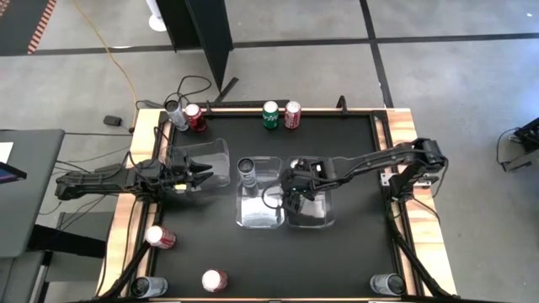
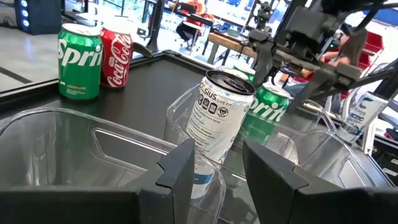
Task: Sort soda cans
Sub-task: Put the bottom right white and blue soda can into the center transparent bin
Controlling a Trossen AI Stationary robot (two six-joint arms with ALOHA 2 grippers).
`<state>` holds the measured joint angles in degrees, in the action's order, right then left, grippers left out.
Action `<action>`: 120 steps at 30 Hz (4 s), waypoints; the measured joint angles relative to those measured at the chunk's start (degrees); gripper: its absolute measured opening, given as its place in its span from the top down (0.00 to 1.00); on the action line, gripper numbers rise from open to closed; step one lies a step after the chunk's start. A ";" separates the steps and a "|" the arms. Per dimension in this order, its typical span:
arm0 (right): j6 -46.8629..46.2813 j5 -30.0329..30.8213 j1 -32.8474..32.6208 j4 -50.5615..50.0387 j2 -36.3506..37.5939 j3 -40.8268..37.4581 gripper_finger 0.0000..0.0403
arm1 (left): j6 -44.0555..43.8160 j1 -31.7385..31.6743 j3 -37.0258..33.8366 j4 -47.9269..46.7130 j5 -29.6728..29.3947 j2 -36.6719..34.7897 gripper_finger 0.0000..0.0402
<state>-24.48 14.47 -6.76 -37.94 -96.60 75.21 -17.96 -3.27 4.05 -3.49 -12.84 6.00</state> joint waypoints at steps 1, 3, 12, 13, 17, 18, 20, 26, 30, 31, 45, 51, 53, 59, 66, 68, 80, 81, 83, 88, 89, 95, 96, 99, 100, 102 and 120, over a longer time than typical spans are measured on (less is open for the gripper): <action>0.59 0.70 0.00 -0.54 0.00 0.74 0.13 | -0.01 0.00 0.00 0.00 -0.01 0.00 0.67; 2.07 1.92 0.00 -1.79 0.00 2.25 0.13 | -0.02 0.02 -0.02 -0.01 0.00 0.00 0.67; 9.49 3.68 0.00 -4.49 0.00 7.50 0.13 | -0.31 0.02 -0.02 -0.01 0.00 0.00 0.67; 9.98 3.69 0.00 -4.68 0.00 7.91 0.13 | -0.31 0.02 -0.02 -0.01 0.00 0.00 0.67; 11.59 5.49 0.11 -7.23 0.02 9.55 0.13 | -0.31 0.02 -0.02 -0.03 0.00 0.00 0.67; 12.12 6.56 0.17 -7.88 0.38 9.77 0.13 | -0.31 0.02 -0.02 -0.03 0.00 0.00 0.67; 13.60 8.64 0.87 -8.51 1.41 10.10 0.14 | -0.31 0.02 -0.02 -0.02 0.00 0.00 0.67; 14.15 9.87 7.97 -8.25 7.10 10.31 0.17 | -0.31 0.02 -0.04 0.29 0.00 0.00 0.67; 14.90 9.85 13.91 -8.41 9.57 10.31 0.18 | -0.31 0.02 -0.04 0.27 0.02 0.00 0.67; 14.96 9.84 15.42 -8.32 9.97 10.31 0.18 | -0.31 0.02 -0.04 0.27 0.02 0.00 0.67; 19.64 3.89 25.76 -14.06 10.43 10.31 0.18 | 2.43 0.94 -0.34 2.76 0.04 0.00 0.67; 20.62 -2.71 22.53 -25.76 12.07 10.29 0.18 | 8.38 0.94 -0.36 11.64 -0.02 -0.01 0.67; 20.50 -2.83 19.48 -29.92 14.04 10.25 0.18 | 10.14 0.94 -0.35 13.94 -0.04 0.01 0.67; 11.40 -2.94 5.70 -37.63 24.45 10.24 0.18 | 11.25 0.94 -0.26 17.96 -0.45 0.00 0.67; -16.50 1.25 -21.96 -48.37 34.66 10.24 0.18 | 10.15 0.94 -0.15 16.27 -2.89 0.00 0.67; -24.36 3.37 -30.73 -49.79 35.78 10.24 0.18 | 9.37 0.94 -0.15 14.60 -2.90 0.00 0.67; -42.15 7.15 -61.12 -50.77 26.72 10.24 0.18 | 2.89 0.94 -0.13 14.73 -2.93 0.00 0.67; -42.13 5.86 -61.91 -50.28 25.35 10.24 0.18 | 2.39 0.94 -0.13 14.79 -2.93 0.00 0.67; -42.19 3.05 -63.07 -48.83 22.72 10.22 0.18 | 1.48 0.94 -0.11 14.85 -2.93 0.00 0.67; -42.19 -5.52 -65.38 -43.67 17.16 10.22 0.18 | 0.74 0.94 -0.08 14.87 -2.93 0.00 0.67; -42.27 -7.10 -65.71 -42.81 16.35 10.22 0.18 | 0.62 0.94 -0.07 14.87 -2.93 0.00 0.67; -43.77 -11.56 -67.25 -39.60 13.26 10.22 0.18 | -1.71 0.94 -0.07 14.90 -2.94 0.00 0.67; -44.00 -11.57 -67.41 -39.18 12.89 10.22 0.18 | -1.92 0.94 -0.07 14.91 -2.95 0.00 0.67; -44.51 -11.55 -67.45 -38.29 11.68 10.22 0.18 | -2.56 0.94 -0.05 14.93 -3.03 0.00 0.67; -44.47 -11.57 -67.45 -37.75 11.17 10.22 0.18 | -2.82 0.94 -0.04 14.92 -3.09 0.00 0.67; -44.23 -11.55 -67.45 -36.47 10.31 10.22 0.18 | -2.93 0.94 -0.04 14.92 -3.31 0.00 0.67; -45.55 -11.51 -64.79 -32.96 5.36 10.22 0.18 | -0.73 0.94 -0.04 14.52 -3.22 0.00 0.67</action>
<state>-70.04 2.96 -71.56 -70.90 -91.23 85.43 -18.69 -2.33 4.01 11.03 -16.06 6.00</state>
